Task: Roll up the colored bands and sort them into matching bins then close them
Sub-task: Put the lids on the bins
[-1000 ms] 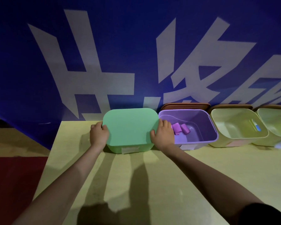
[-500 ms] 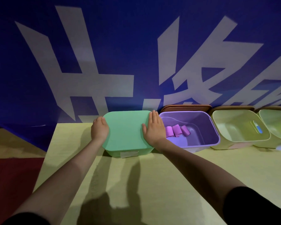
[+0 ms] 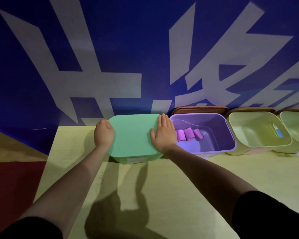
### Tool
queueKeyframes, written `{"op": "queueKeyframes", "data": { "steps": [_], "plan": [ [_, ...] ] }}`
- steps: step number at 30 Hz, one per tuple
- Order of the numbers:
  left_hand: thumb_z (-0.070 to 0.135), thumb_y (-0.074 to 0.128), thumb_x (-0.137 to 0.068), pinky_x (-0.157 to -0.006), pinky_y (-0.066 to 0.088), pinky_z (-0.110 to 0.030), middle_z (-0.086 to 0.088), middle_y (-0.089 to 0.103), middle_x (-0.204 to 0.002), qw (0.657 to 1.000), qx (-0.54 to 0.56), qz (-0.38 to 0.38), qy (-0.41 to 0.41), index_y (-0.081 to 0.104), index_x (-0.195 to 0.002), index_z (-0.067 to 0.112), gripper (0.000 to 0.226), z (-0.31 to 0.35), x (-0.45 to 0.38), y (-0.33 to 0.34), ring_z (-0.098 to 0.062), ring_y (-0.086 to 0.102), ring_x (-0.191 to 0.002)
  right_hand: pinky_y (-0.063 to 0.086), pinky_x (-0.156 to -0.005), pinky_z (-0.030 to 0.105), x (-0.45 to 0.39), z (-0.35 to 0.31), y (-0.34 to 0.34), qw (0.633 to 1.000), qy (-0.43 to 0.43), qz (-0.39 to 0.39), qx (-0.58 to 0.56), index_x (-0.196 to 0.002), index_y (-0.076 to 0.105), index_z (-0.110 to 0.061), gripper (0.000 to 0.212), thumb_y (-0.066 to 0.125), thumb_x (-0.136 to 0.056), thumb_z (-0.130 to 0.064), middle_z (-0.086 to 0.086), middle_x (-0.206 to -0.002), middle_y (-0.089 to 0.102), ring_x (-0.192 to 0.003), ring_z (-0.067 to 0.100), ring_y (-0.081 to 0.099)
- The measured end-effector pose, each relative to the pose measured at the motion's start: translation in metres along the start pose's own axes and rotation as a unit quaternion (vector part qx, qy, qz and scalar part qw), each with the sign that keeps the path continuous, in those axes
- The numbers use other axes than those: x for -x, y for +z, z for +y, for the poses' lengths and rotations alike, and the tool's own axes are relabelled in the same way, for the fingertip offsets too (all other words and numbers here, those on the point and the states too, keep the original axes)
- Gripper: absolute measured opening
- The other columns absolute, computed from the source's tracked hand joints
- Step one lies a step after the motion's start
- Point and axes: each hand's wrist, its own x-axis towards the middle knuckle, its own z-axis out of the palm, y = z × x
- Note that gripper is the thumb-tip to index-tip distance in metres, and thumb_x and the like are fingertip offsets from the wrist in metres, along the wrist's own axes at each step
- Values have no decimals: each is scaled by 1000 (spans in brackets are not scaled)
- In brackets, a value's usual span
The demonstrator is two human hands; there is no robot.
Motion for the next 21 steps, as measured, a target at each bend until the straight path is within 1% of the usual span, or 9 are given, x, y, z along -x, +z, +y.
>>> {"op": "queueKeyframes", "data": {
  "steps": [2,4,5,8,10,12,16,19,21],
  "plan": [
    [18,38,-100,-73,45,-34,-15,57,-107,999,-19,32,36,56,-106,3,24,3,6,-3,-26,54,-92,2,-122,37,0,1,0,1000,-2,2,-11,-152,5,-3,67,22,-100,-43,14,-160,5,-148,27,2],
    [13,49,-94,-81,45,-37,-13,54,-110,991,-42,58,111,57,-110,6,19,5,13,-7,-28,50,-103,2,-121,36,1,1,-1,1000,-1,9,-30,-152,7,-4,64,23,-101,-39,13,-160,7,-148,26,4],
    [12,54,-91,-84,44,-39,-12,54,-109,984,-55,62,156,59,-110,7,20,6,16,-8,-28,49,-105,1,-121,35,1,2,-1,999,0,13,-40,-152,9,-4,63,24,-102,-38,13,-160,8,-148,26,5],
    [16,60,-87,-91,40,-40,-6,58,-105,955,-103,34,274,64,-105,11,19,7,20,-7,-26,51,-102,1,-120,34,3,4,-1,998,-3,31,-46,-151,14,-4,60,26,-102,-37,14,-160,12,-148,26,7],
    [21,60,-89,-93,40,-39,-2,60,-105,941,-127,-4,313,65,-107,13,20,8,21,-7,-23,51,-103,2,-120,35,4,3,-1,999,-14,42,-31,-150,19,-4,58,27,-102,-36,13,-158,18,-148,25,10],
    [24,59,-91,-91,42,-38,0,60,-106,938,-130,-20,320,67,-108,15,21,9,22,-7,-21,49,-104,7,-120,35,4,1,-3,998,-24,52,-39,-148,25,-4,55,30,-102,-33,11,-155,26,-146,24,17],
    [26,59,-90,-91,43,-39,-2,58,-110,947,-143,-35,284,66,-113,13,27,15,30,-7,-23,48,-108,25,-111,34,9,9,-13,992,-50,71,-88,-137,44,-10,43,42,-98,-27,8,-141,45,-131,23,38],
    [28,60,-90,-97,39,-41,-7,55,-117,958,-162,-52,230,63,-120,12,34,22,39,-4,-27,45,-114,30,-105,36,24,30,-22,989,-93,65,-99,-125,59,-12,35,48,-94,-24,9,-124,57,-116,26,49],
    [29,64,-88,-100,35,-41,-8,55,-118,970,-148,-39,189,65,-116,13,32,32,46,-1,-29,44,-117,36,-99,36,36,53,-27,981,-92,93,-145,-118,65,-11,32,52,-91,-22,10,-115,63,-109,29,54]
  ]
}}
